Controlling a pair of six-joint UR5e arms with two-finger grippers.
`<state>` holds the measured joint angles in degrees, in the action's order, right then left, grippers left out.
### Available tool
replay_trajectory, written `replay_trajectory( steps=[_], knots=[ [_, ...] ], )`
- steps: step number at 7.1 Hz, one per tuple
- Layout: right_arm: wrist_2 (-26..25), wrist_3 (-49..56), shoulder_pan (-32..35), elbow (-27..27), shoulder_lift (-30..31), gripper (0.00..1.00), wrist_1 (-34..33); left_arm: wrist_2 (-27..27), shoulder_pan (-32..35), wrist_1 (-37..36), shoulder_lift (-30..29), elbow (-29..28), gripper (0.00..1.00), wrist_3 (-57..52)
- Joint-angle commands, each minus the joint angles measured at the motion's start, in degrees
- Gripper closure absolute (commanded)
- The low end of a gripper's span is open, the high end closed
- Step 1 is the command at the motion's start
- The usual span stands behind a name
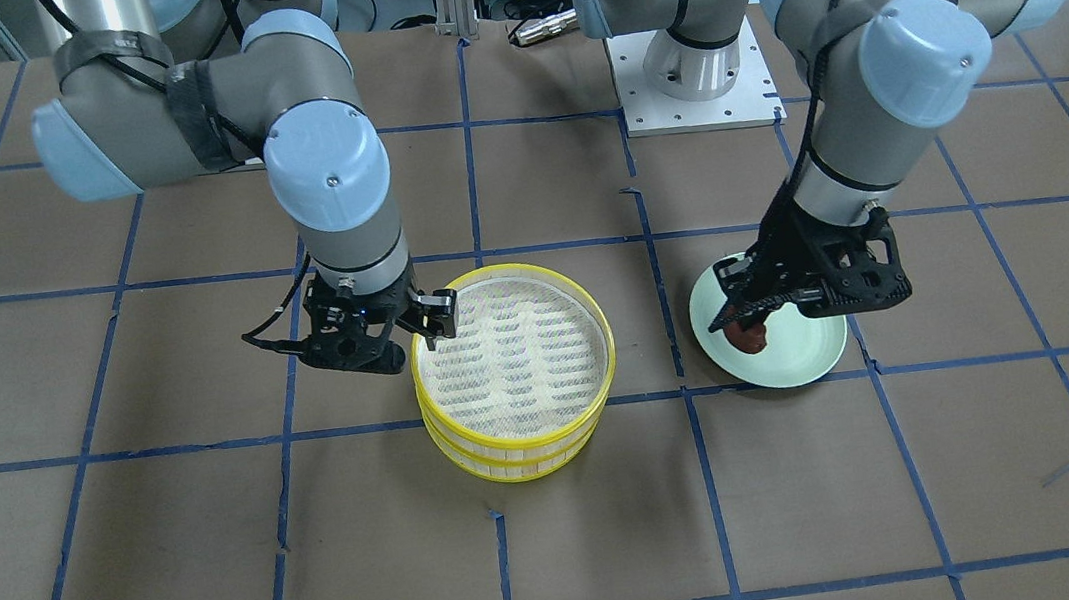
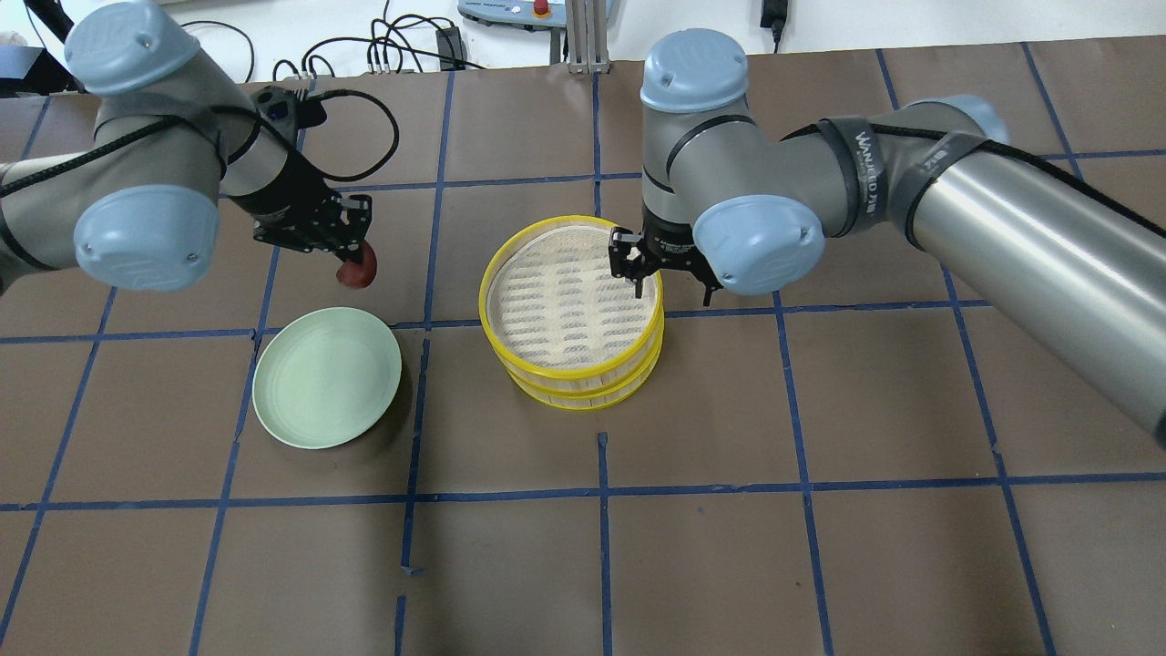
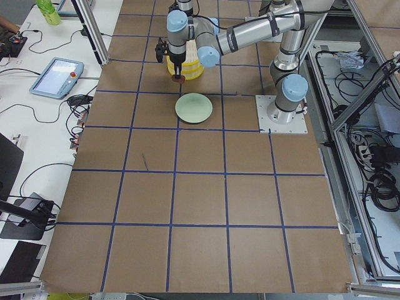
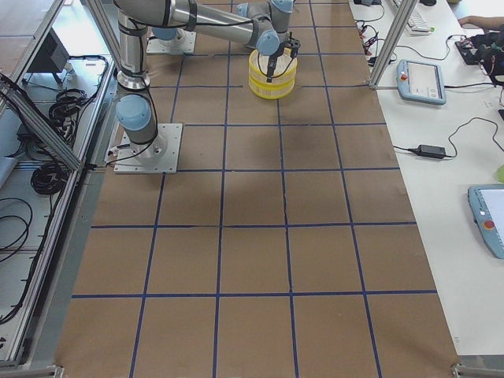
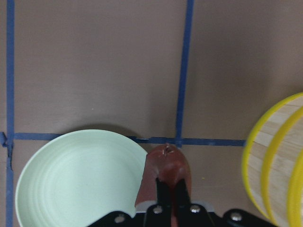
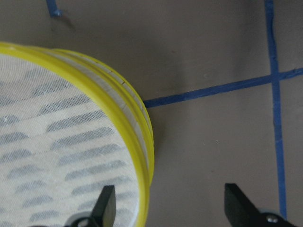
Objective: Stack buns with steamer
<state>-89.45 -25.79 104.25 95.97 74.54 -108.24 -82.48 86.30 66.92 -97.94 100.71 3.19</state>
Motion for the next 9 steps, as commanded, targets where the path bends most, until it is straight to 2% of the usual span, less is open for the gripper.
replay_trajectory(
  steps=[1, 3, 4, 5, 6, 9],
  knots=[
    [0.6, 5.2, -6.0, -1.0, 10.7, 0.15, 10.9, 2.7, 10.1, 0.6, -0.6, -4.7, 1.0, 18.0],
    [0.5, 11.3, -8.5, -5.6, 17.4, 0.15, 24.2, 2.7, 15.7, -2.7, -3.9, -4.6, 0.96, 26.0],
    [0.4, 11.7, -8.6, -9.2, 17.7, 0.15, 28.5, 2.4, 17.6, -4.4, -6.5, -4.6, 0.84, 29.4],
    [0.0, 13.9, -9.0, -10.2, 17.7, 0.15, 30.9, 2.4, 17.9, -7.4, -7.8, -4.0, 0.67, 29.2],
    [-0.5, 17.5, -9.2, -10.4, 17.7, 0.15, 30.9, 1.9, 17.9, -7.5, -7.9, -4.0, 0.3, 28.7],
    [-0.9, 20.9, -9.6, -10.4, 17.7, 0.12, 30.4, 1.5, 17.9, -7.5, -7.8, -3.8, 0.31, 27.3]
  ],
)
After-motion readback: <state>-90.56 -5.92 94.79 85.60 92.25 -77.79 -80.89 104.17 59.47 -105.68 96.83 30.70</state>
